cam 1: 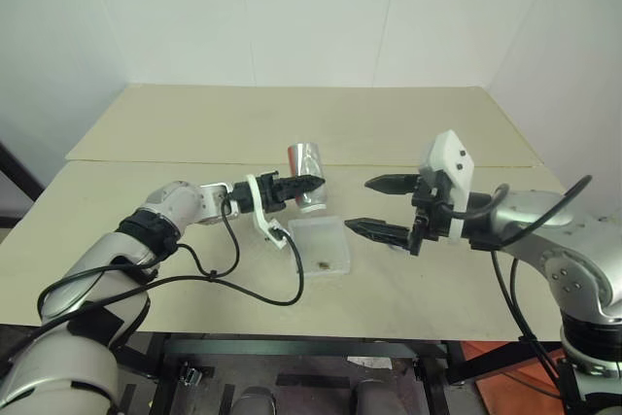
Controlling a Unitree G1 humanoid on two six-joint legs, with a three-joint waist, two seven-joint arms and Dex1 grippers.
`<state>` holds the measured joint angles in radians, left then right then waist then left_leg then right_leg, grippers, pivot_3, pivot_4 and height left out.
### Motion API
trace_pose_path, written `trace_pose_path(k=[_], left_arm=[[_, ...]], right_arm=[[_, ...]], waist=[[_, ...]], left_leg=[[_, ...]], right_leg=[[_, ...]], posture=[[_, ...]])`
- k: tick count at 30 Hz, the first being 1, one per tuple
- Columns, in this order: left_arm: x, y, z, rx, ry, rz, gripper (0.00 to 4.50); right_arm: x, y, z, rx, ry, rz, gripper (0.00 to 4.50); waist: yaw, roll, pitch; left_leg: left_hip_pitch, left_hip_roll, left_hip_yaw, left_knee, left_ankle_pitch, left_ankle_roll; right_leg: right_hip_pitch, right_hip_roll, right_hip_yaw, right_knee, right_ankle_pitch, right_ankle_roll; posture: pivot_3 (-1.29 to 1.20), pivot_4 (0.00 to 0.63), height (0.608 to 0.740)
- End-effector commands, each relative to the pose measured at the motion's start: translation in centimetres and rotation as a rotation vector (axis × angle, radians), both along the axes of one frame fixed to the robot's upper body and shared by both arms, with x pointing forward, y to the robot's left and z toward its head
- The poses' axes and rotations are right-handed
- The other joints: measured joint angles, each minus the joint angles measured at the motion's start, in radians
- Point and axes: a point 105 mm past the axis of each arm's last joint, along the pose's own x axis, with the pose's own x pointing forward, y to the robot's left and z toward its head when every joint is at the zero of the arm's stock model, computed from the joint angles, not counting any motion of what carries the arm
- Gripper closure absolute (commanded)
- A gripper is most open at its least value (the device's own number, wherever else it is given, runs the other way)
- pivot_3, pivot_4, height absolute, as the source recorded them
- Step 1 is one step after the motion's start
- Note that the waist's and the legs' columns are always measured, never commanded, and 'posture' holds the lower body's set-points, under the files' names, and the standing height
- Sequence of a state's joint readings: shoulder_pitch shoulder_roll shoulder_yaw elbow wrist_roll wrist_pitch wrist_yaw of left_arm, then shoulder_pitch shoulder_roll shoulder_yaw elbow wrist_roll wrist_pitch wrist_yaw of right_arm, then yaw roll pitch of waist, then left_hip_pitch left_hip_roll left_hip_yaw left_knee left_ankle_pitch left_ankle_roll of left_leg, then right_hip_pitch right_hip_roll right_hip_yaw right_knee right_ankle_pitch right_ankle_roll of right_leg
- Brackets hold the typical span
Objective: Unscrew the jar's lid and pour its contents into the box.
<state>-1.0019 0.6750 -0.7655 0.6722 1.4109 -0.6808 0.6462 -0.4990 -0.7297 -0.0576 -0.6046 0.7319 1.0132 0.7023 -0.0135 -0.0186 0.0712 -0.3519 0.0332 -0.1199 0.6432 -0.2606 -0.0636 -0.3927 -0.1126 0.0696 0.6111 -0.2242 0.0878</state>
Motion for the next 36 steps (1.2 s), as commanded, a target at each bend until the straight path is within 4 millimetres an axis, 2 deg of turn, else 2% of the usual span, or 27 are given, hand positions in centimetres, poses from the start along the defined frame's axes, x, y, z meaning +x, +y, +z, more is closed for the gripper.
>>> trace_pose_path(k=[1,5,6,7,10,14,18,23,30,36], left_arm=[[0.8,1.3,1.7,-0.133,0.075,0.085,2.58],[1.1,3.1,2.6,-0.362,0.264,0.188,2.58],[0.9,3.5,2.8,-0.434,0.336,0.188,2.58],[1.1,3.9,3.0,-0.538,0.412,0.226,2.58],[1.3,5.4,3.1,-0.835,0.666,0.312,2.58],[1.0,6.6,2.7,-1.097,0.948,0.356,2.58],[0.8,7.6,2.3,-1.379,1.263,0.372,2.58],[-0.2,8.0,1.2,-1.514,1.484,0.393,2.58],[-0.7,8.9,-1.0,-1.565,1.516,0.442,2.58],[-1.3,8.8,-3.1,-1.559,1.556,0.435,2.58]], right_arm=[[-0.5,0.2,1.0,0.016,-0.054,0.012,0.01],[-0.6,0.2,0.9,0.016,-0.049,0.011,0.01],[-0.6,0.2,0.9,0.017,-0.048,0.011,0.01],[-0.5,0.1,0.9,0.017,-0.047,0.01,0.01],[-0.5,0.2,0.9,0.019,-0.046,0.01,0.01],[-0.4,0.3,0.9,0.026,-0.048,0.017,0.01],[-0.2,0.4,1.1,0.032,-0.056,0.016,0.01],[-0.2,0.4,1.2,0.033,-0.062,0.012,0.01],[-0.4,0.4,1.4,0.037,-0.064,0.013,0.01],[-0.6,0.5,1.4,0.038,-0.064,0.019,0.01]], waist=[[0.0,0.0,0.0],[-0.005,0.0,0.0],[-0.004,-0.004,0.029],[-0.004,-0.004,0.039],[-0.01,0.002,0.045],[-0.015,0.003,0.047],[-0.028,0.003,0.048],[-0.039,0.003,0.048],[-0.033,0.003,0.05],[-0.03,0.003,0.057]], left_leg=[[0.0,0.0,0.0,0.0,0.0,0.0],[0.0,0.0,0.0,0.0,0.0,0.0],[0.0,0.0,0.0,0.0,0.0,0.0],[0.002,0.0,0.001,0.001,-0.003,0.004],[-0.001,0.001,0.001,0.003,-0.002,0.004],[-0.01,0.001,0.0,0.006,-0.002,0.004],[-0.006,0.0,0.0,0.007,-0.002,0.004],[-0.003,0.001,-0.001,0.006,-0.003,0.005],[-0.002,0.001,-0.001,0.006,-0.003,0.005],[-0.002,0.001,-0.001,0.006,-0.003,0.005]], right_leg=[[0.0,0.0,0.0,0.0,0.0,0.0],[0.0,0.0,0.0,0.0,0.0,0.0],[0.0,0.0,0.0,0.0,0.0,0.0],[0.004,0.0,0.001,0.001,-0.001,-0.001],[-0.003,0.0,0.001,0.008,0.001,-0.001],[-0.013,0.0,0.0,0.014,-0.001,-0.002],[-0.01,0.0,0.0,0.015,-0.002,-0.002],[-0.009,0.0,0.001,0.014,-0.004,-0.004],[-0.009,0.001,0.001,0.013,-0.005,-0.005],[-0.009,0.0,0.0,0.012,-0.005,-0.006]], posture=[[0.0,0.0,0.74],[0.0,0.0,0.74],[0.0,0.15,0.74],[0.0,0.15,0.74],[0.0,0.15,0.74],[0.0,0.15,0.74],[0.0,0.15,0.74],[0.0,0.15,0.74],[0.0,0.15,0.74],[0.0,0.15,0.74]])
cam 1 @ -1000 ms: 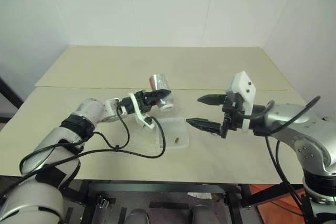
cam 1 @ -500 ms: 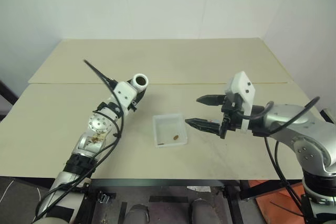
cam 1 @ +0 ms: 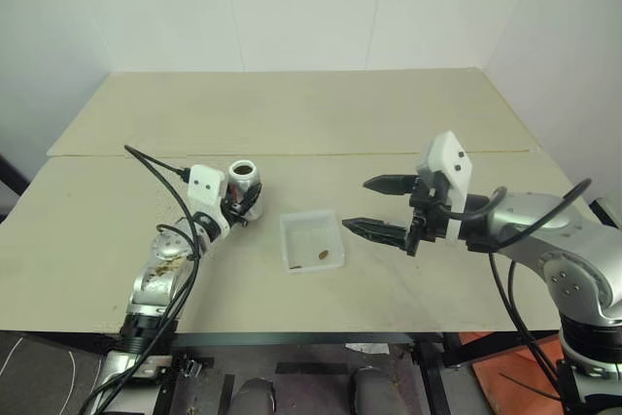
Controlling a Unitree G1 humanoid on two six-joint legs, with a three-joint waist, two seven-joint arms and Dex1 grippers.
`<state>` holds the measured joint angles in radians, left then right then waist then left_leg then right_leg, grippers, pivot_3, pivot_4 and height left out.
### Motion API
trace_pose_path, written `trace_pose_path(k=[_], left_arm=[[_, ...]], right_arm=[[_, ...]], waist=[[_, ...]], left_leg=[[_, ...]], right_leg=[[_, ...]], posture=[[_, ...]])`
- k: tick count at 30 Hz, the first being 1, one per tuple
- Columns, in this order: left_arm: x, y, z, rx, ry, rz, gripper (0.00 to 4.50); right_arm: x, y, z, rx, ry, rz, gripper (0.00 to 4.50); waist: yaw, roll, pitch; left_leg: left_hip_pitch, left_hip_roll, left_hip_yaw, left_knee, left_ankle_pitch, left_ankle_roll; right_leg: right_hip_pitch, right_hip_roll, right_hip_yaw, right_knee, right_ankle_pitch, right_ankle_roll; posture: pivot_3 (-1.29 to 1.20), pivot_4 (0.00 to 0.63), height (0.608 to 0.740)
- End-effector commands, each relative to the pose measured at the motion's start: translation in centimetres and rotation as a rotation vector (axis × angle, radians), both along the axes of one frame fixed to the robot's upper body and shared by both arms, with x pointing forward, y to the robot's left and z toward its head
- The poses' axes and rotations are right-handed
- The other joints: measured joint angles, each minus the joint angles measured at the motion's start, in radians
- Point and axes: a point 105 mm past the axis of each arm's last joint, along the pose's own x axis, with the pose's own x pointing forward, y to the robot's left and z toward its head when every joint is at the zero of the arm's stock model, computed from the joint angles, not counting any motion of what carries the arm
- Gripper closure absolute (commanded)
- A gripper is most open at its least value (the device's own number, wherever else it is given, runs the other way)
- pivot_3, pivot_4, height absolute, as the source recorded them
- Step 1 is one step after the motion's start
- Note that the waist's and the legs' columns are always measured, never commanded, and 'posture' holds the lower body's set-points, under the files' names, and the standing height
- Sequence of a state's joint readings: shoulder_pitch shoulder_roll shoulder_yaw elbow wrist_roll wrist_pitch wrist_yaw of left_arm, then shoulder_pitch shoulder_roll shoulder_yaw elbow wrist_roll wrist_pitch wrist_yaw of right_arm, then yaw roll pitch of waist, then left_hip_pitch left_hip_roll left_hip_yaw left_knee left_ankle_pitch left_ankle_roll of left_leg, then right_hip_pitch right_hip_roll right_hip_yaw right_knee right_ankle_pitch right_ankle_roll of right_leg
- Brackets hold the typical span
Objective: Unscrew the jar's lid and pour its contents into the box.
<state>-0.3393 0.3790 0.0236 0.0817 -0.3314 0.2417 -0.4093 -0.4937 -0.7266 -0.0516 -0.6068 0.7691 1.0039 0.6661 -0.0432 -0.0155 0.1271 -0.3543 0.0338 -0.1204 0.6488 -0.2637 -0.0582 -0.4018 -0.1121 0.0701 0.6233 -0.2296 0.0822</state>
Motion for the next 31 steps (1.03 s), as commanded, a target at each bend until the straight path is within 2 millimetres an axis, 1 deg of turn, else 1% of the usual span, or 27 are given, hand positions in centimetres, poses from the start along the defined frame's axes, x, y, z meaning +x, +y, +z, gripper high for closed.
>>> trace_pose_path(k=[1,2,4,5,6,8,10,12,16,20,22,24,26,31], left_arm=[[-0.2,0.0,0.0,-0.002,-0.034,-0.01,2.58],[-0.2,0.0,-0.3,0.008,-0.029,-0.009,2.58],[-0.2,0.3,-1.1,0.017,-0.008,-0.005,1.82],[-0.3,0.4,-1.3,0.024,-0.003,-0.005,1.6],[-0.4,0.5,-1.5,0.03,0.001,-0.005,1.28],[-0.7,0.6,-1.5,0.041,-0.002,-0.009,0.57],[-1.3,1.1,-1.3,0.057,-0.008,-0.017,0.03],[-2.1,1.7,-0.9,0.081,-0.014,-0.035,0.03],[-5.5,3.8,0.9,0.168,-0.013,-0.138,0.03],[-9.8,5.6,4.2,0.218,-0.025,-0.312,0.03],[-11.6,6.3,5.8,0.234,-0.025,-0.387,0.03],[-12.8,6.7,6.9,0.24,-0.035,-0.443,0.03],[-13.6,6.9,7.7,0.229,-0.034,-0.475,0.03],[-13.8,6.5,7.6,0.212,-0.036,-0.473,0.03]], right_arm=[[-0.5,0.2,1.4,0.017,-0.07,0.018,0.01],[-0.5,0.3,1.5,0.018,-0.071,0.019,0.01],[-0.6,0.3,1.5,0.019,-0.07,0.023,0.0],[-0.6,0.4,1.4,0.018,-0.07,0.024,0.0],[-0.6,0.4,1.4,0.018,-0.07,0.025,0.0],[-0.7,0.4,1.4,0.017,-0.069,0.025,0.0],[-0.7,0.4,1.3,0.014,-0.067,0.025,0.0],[-0.8,0.3,1.2,0.013,-0.065,0.025,0.0],[-1.0,-0.5,0.8,-0.003,-0.053,0.015,0.0],[-1.1,-1.7,0.4,-0.017,-0.047,-0.002,0.0],[-1.3,-2.4,0.1,-0.026,-0.049,-0.008,0.0],[-1.4,-2.9,-0.1,-0.034,-0.052,-0.007,0.0],[-1.5,-3.3,-0.2,-0.045,-0.054,-0.003,0.0],[-1.8,-3.5,-0.4,-0.048,-0.043,0.02,0.0]], waist=[[0.001,0.0,0.002],[0.002,0.0,0.003],[0.002,0.0,0.003],[0.001,0.0,0.003],[-0.001,0.0,0.004],[0.0,-0.001,0.007],[0.0,-0.001,0.008],[-0.001,-0.003,0.011],[-0.003,-0.003,0.013],[0.001,-0.004,0.02],[0.005,-0.004,0.024],[0.01,-0.004,0.028],[0.01,-0.004,0.031],[0.006,-0.005,0.037]], left_leg=[[0.0,0.0,0.0,0.0,0.0,0.0],[0.0,0.0,0.0,0.0,0.0,0.0],[0.0,0.0,0.0,0.0,0.0,0.0],[0.0,0.0,0.0,0.0,0.0,0.0],[0.0,0.0,0.0,0.0,0.0,0.0],[0.0,0.0,0.0,-0.001,0.0,0.0],[0.0,0.0,0.0,-0.001,0.0,0.0],[0.0,0.0,0.0,-0.001,0.0,0.0],[0.0,0.001,0.0,-0.004,0.0,0.0],[0.0,0.001,0.001,-0.004,0.0,0.0],[0.0,0.002,0.001,-0.004,0.0,0.0],[0.0,0.002,0.001,-0.004,0.0,0.0],[0.0,0.002,0.001,-0.004,0.0,0.0],[0.0,0.002,0.001,-0.004,0.0,0.0]], right_leg=[[0.0,0.0,0.0,0.0,0.0,0.0],[0.0,0.0,0.0,0.0,0.0,0.0],[0.0,0.0,0.0,0.0,0.0,0.0],[0.0,0.0,0.0,0.0,0.0,0.0],[0.0,0.0,0.0,0.0,0.0,0.0],[0.0,0.0,0.0,0.0,0.0,0.0],[0.0,0.0,0.0,0.0,0.0,0.0],[-0.001,0.0,0.0,0.0,0.0,0.0],[-0.002,0.0,0.0,0.0,-0.001,-0.001],[-0.002,0.0,0.0,0.001,-0.002,-0.002],[-0.002,0.0,0.0,0.001,-0.003,-0.002],[-0.002,0.0,-0.001,0.001,-0.004,-0.001],[-0.002,0.0,-0.001,0.001,-0.005,0.001],[-0.002,0.0,-0.001,0.001,-0.005,0.0]], posture=[[0.0,0.15,0.74],[0.0,0.15,0.74],[0.0,0.15,0.74],[0.0,0.15,0.74],[0.0,0.15,0.74],[0.0,0.15,0.74],[0.0,0.15,0.74],[0.0,0.15,0.74],[0.0,0.15,0.74],[0.0,0.15,0.74],[0.0,0.15,0.74],[0.0,0.15,0.74],[0.0,0.15,0.74],[0.0,0.15,0.74]])
